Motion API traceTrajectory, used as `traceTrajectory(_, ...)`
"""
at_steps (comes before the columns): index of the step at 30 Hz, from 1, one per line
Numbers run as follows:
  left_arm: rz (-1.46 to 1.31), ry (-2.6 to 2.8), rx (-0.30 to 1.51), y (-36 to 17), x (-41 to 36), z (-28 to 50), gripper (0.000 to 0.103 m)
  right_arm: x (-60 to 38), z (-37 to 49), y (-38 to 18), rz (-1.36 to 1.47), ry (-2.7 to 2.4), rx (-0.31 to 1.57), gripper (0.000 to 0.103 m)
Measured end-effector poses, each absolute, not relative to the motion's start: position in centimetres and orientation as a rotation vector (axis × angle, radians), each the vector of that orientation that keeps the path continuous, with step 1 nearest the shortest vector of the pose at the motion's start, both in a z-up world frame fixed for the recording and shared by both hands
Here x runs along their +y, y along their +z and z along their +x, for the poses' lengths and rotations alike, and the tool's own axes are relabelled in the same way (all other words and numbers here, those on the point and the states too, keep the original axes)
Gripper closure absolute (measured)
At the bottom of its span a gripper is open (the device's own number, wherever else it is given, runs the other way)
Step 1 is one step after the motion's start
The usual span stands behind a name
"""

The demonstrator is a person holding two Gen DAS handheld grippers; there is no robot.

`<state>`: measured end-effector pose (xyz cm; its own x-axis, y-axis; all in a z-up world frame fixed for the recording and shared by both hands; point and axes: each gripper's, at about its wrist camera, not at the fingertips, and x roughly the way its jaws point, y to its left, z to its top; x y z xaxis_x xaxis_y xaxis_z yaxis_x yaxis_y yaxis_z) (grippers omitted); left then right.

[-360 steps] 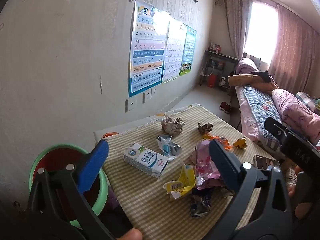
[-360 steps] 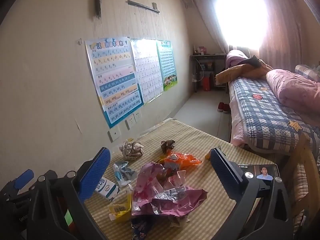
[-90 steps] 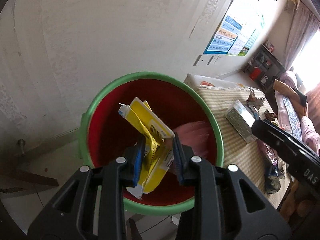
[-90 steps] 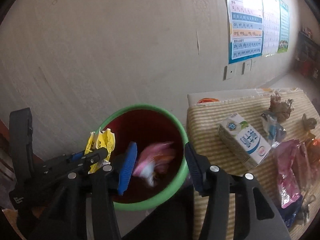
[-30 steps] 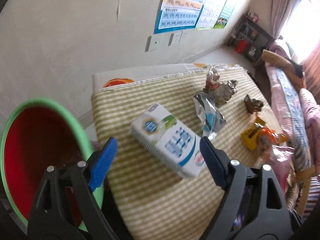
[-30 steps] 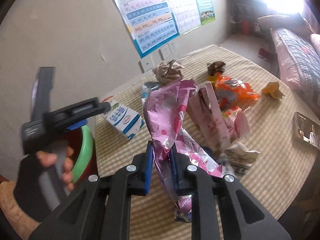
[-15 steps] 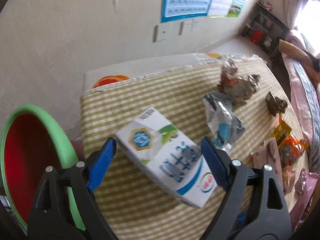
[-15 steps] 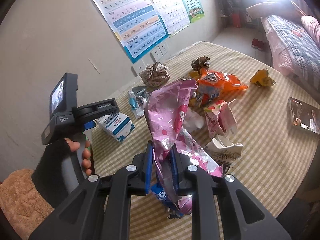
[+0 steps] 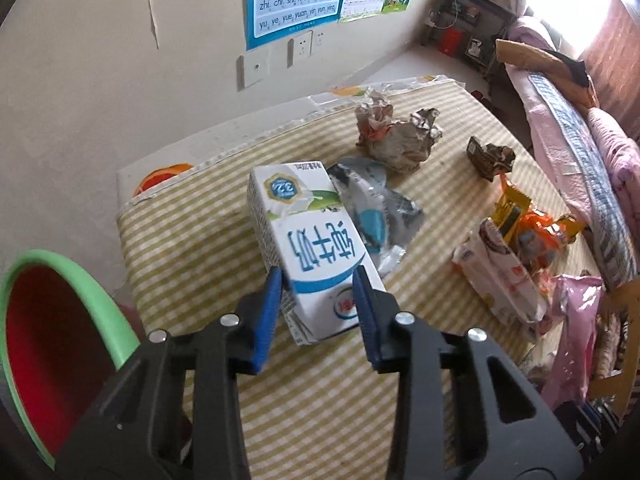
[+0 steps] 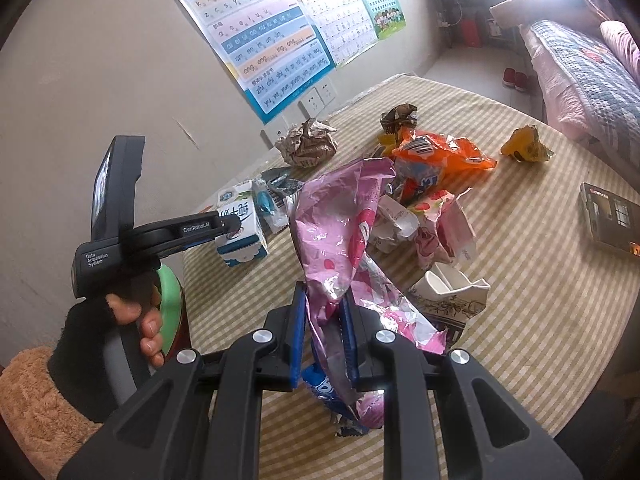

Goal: Collect trash
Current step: 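Close the left tool on the white milk carton and lift it, then carry the milk carton with the left tool to the bin while the right tool carries the wrapper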

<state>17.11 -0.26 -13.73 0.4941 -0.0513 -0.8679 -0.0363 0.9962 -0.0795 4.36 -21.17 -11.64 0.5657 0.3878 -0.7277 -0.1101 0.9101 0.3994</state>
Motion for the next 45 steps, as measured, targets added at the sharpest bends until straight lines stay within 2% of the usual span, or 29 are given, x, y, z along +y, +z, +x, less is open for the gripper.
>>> traceTrajectory(2,-0.073,0.01,1.036,-13.5,-0.3,17.2,0.034,-21.1,4.4,-11.7,0.325,0.301,0.93,0.086)
traceTrajectory(7,-0.041,0.028,1.038,-13.6,-0.9,19.0,0.028,-21.0,4.6,-12.1,0.328,0.297,0.939,0.085)
traceTrajectory(15,-0.049,0.095,1.156,-16.7,-0.4,21.3,0.029,-21.4,4.7,-12.5,0.343,0.291,0.951,0.085)
traceTrajectory(16,-0.062,0.086,1.151,-16.8,-0.3,21.2,0.041,-21.4,4.8,-12.5,0.344,0.29,0.953,0.085)
traceTrajectory(17,-0.068,0.082,1.146,-16.8,-0.2,21.0,0.047,-21.5,4.8,-12.6,0.345,0.289,0.954,0.085)
traceTrajectory(20,-0.089,0.072,1.113,-16.4,0.2,19.9,0.052,-21.6,4.9,-12.8,0.351,0.287,0.957,0.085)
traceTrajectory(29,-0.099,-0.035,0.981,-12.6,-0.2,13.7,0.052,-21.4,4.8,-12.6,0.355,0.297,0.95,0.085)
traceTrajectory(45,-0.092,-0.114,0.864,-9.0,-0.3,4.7,0.052,-20.3,3.6,-9.7,0.314,0.302,0.902,0.085)
